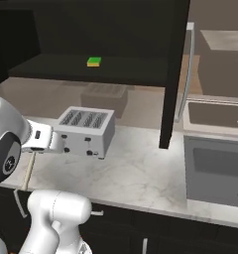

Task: Pick up the dish brush and sponge from the sink, and place them back in the cabinet, and close the cabinet doors.

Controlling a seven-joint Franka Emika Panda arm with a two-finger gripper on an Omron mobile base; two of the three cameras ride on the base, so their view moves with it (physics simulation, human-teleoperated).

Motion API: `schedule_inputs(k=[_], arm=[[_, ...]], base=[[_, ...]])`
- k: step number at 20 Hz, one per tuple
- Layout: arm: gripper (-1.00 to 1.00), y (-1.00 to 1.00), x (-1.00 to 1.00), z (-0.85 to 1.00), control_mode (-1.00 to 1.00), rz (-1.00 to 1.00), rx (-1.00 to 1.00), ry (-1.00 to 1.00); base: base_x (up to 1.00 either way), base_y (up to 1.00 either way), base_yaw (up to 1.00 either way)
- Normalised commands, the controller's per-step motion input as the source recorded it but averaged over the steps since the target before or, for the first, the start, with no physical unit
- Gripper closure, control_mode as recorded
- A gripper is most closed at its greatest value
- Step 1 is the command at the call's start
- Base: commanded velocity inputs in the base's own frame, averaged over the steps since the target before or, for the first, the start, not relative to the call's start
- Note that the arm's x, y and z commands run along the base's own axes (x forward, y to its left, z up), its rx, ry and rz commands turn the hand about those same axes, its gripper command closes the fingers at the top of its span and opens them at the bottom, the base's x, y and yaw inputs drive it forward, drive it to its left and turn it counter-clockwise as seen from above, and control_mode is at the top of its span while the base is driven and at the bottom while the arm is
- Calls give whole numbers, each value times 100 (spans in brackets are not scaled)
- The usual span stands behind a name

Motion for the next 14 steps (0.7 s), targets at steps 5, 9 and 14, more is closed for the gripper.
schedule_inputs(k=[5, 9, 14], arm=[[100, 0, 0, 0, 100, 0, 0, 0], [100, 0, 0, 0, 100, 0, 0, 0], [100, 0, 0, 0, 100, 0, 0, 0]], base=[[27, 0, -5], [25, 0, -8], [30, 0, -9]])
